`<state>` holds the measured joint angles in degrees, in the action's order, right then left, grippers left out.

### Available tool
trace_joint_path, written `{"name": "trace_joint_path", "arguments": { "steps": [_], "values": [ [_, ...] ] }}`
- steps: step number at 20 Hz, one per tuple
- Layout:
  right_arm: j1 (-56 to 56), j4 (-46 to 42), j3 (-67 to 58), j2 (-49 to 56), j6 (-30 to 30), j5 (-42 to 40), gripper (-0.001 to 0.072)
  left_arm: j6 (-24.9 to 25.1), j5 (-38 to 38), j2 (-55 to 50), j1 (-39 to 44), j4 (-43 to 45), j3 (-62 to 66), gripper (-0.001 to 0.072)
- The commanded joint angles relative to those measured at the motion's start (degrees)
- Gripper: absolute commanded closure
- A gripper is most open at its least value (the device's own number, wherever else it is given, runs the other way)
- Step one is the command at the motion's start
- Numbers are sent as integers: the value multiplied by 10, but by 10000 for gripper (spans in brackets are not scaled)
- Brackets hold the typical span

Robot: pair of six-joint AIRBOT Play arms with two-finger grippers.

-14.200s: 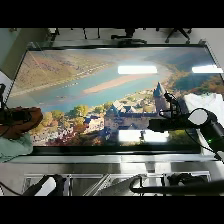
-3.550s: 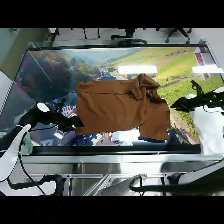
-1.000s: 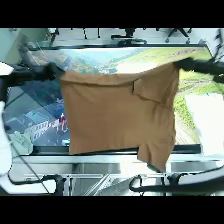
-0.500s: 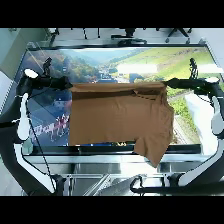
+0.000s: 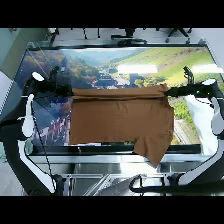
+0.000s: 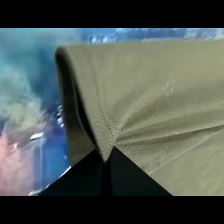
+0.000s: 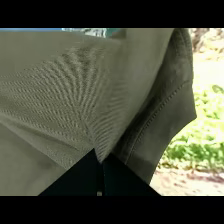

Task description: Fold the shirts.

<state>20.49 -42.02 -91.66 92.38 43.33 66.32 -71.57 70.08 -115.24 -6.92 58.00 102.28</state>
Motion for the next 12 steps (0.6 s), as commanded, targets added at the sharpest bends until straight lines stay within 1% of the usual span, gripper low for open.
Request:
{"name": "trace_joint_path", "arguments": {
  "steps": [1,3,4,5,6,7,8,9,10,11,12],
  "values": [
    [-7,-9,8,0,4,1,691,-1,-7,-1,3,9,-21,693],
    [-12,-9,8,0,4,2,690,-1,-6,-1,5,7,-19,689],
    [-14,-9,8,0,5,2,667,-4,-2,-1,5,3,-19,687],
    [-16,-9,8,-2,10,2,536,-10,9,0,5,3,-19,566],
    [-17,-8,7,-6,17,8,474,-12,21,1,5,3,-19,225],
    [-17,-9,5,-14,27,19,475,-29,36,3,3,3,-19,121],
    [-16,-9,1,-28,35,31,474,-40,62,5,-1,3,-10,122],
    [-12,-9,-1,-47,38,38,451,-53,98,5,-6,3,7,122],
    [-6,-14,-1,-70,54,39,381,-71,145,5,-10,3,30,122],
    [2,-29,-1,-96,71,42,332,-86,194,5,-16,3,52,123],
    [12,-55,-1,-125,99,52,332,-96,241,12,-21,4,66,123]
  ]
}}
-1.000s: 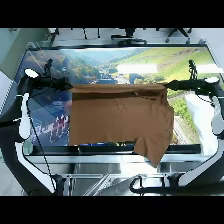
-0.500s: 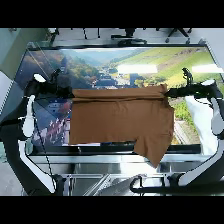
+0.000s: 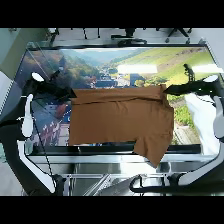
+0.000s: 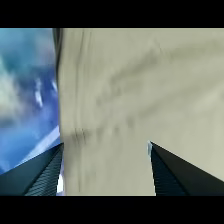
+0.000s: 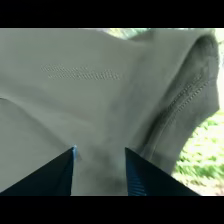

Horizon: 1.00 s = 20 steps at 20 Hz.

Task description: Fold the shirts.

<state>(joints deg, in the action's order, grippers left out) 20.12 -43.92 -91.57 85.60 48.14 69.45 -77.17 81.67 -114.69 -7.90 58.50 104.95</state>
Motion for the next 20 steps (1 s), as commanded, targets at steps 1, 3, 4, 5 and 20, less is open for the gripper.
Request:
{"name": "trace_joint_path", "arguments": {
  "steps": [1,3,4,5,20],
  "values": [
    [29,-61,0,-85,75,38,333,-48,149,21,-16,-2,36,123],
    [60,-68,20,-136,122,76,333,-36,150,84,-23,-1,-24,123],
    [73,-69,43,-162,141,84,333,-20,134,128,-23,-1,-76,123],
    [87,-69,79,-192,157,92,333,-5,113,174,-26,-1,-136,123],
    [155,-99,529,-411,220,2,323,52,-218,464,-78,-6,-748,124]
  ]
}}
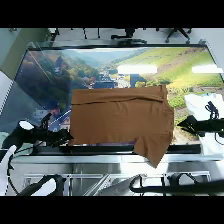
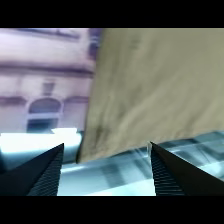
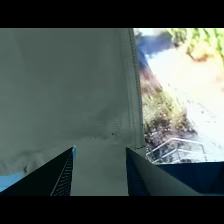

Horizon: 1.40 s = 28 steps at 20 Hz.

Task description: Fold the shirts.

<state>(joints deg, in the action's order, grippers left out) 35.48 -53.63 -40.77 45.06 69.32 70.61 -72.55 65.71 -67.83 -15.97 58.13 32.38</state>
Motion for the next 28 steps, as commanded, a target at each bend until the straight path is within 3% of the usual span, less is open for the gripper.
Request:
{"name": "trace_joint_path", "arguments": {
  "steps": [1,2,3,4,5,6,8,12,20,22,24,25,28],
  "values": [
    [1,-2,21,-6,8,-8,319,12,-56,-19,6,-16,-12,123],
    [2,-4,21,-5,13,-4,318,25,-49,-36,7,-40,0,127],
    [2,-5,21,-3,19,3,314,48,-39,-55,11,-74,12,300],
    [1,-10,21,1,30,7,236,76,-28,-74,19,-106,25,490],
    [2,-20,21,7,43,14,138,98,-14,-92,28,-128,37,612],
    [2,-38,23,13,52,19,135,106,-1,-111,42,-131,52,695],
    [1,-72,33,20,67,19,136,106,21,-139,59,-127,85,692],
    [1,-53,83,36,62,12,141,99,40,-153,53,-127,119,693],
    [-53,48,145,128,-35,-8,159,99,71,-153,9,-127,121,693],
    [-61,75,141,142,-64,21,560,99,82,-153,8,-126,122,694],
    [-60,64,125,138,-54,52,622,87,91,-146,7,-110,122,695],
    [-60,45,117,129,-36,58,688,63,92,-135,7,-74,122,695],
    [-60,-70,104,85,62,58,689,-18,103,-87,7,82,122,695]
  ]
}}
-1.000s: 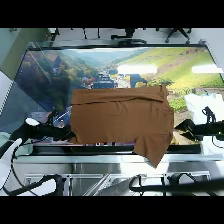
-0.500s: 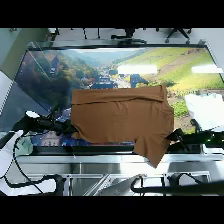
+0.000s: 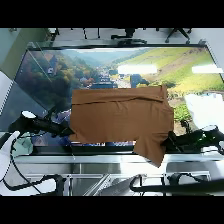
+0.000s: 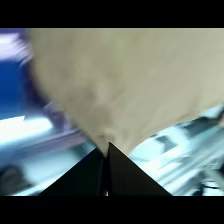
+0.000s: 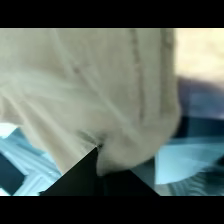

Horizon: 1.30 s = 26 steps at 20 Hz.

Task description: Fold the shirts.

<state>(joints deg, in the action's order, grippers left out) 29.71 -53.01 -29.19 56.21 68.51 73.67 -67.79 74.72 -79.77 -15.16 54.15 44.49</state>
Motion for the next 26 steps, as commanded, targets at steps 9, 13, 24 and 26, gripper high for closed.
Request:
{"name": "trace_joint_path", "arguments": {
  "steps": [9,13,24,26],
  "values": [
    [-5,76,-60,-94,-17,17,689,-85,34,93,12,148,31,695],
    [-31,233,-157,-53,-111,-62,689,-94,38,33,51,147,147,696],
    [-125,259,-318,208,-187,-190,681,-124,22,-212,82,126,402,689],
    [-123,258,-321,206,-223,-189,514,-121,24,-238,82,86,421,688]
  ]
}}
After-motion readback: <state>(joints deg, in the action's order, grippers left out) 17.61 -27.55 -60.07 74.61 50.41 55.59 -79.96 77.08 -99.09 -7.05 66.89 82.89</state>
